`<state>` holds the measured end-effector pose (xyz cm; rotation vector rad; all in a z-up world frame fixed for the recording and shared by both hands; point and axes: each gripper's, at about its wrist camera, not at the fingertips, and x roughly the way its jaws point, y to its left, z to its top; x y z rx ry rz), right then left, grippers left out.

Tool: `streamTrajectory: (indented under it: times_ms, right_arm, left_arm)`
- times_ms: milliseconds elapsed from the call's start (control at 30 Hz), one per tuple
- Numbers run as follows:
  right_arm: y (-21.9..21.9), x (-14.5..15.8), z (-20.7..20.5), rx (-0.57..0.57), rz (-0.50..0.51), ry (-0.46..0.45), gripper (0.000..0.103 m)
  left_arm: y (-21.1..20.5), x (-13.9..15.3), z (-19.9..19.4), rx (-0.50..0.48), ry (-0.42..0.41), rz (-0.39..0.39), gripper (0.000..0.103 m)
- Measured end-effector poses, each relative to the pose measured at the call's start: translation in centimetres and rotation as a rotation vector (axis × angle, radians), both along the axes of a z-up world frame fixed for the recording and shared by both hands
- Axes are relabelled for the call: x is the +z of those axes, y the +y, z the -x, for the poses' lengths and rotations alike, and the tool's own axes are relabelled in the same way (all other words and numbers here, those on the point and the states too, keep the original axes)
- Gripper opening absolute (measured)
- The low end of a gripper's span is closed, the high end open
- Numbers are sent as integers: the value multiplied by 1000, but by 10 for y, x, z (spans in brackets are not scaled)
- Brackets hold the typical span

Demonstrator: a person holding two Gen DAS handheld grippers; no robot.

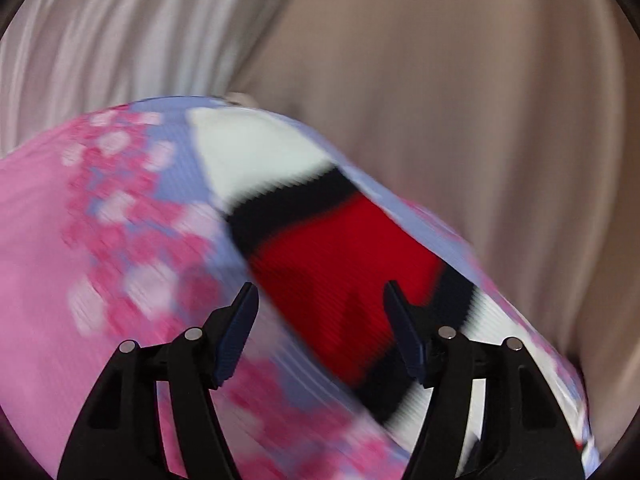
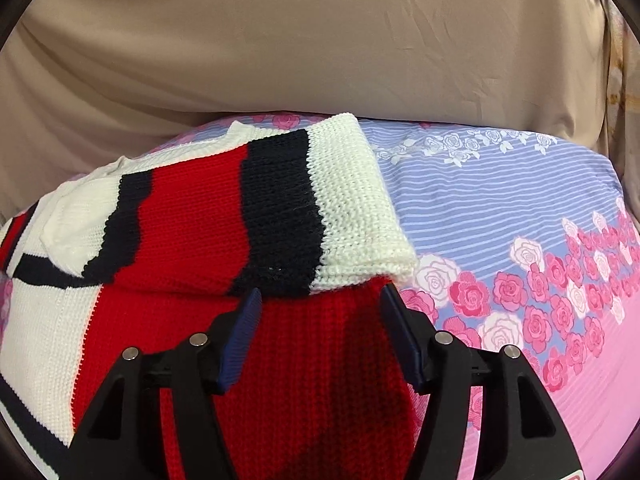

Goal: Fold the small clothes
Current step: 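Grasp the other sleeve cuff with the left gripper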

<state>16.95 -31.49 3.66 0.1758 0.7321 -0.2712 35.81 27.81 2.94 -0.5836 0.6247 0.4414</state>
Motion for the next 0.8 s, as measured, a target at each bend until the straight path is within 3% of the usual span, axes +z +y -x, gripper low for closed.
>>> streamTrajectory:
  times_ms: [67,133,267,367,400,500,567,700,800]
  right_arm:
    - [1,-1,-1,5,1,0,60]
    - [3,-1,-1,9,5,2,61]
    - [5,-2,-3,16,8,4,62]
    - [5,-2,-4,12,8,4,63]
    - [6,-2,-4,10,9,3,63]
    - [6,-2,-4,3,15,-2,63]
    - [7,-2,-4,1,19,-2,63]
    - [6,-2,-4,-3,20,-6,63]
    - [5,-2,-3,-1,14,-9,63]
  left_arm:
    - [44,-3,-11,75,28,18,63]
    - [75,-6,-22,81,33,52,67]
    - [107,-25,-41,98,85,139,64]
    - [107,-27,-43,61,43,205,27]
    - [98,-23,-45,37,37,205,8]
    - [66,12,-38,-12,-39,96,8]
    - [21,49,-30,-116,-113,9,7]
    - [-91,114,-4,-385,-228,-95,7]
    - [-194,135,19,-614,-262,-168,7]
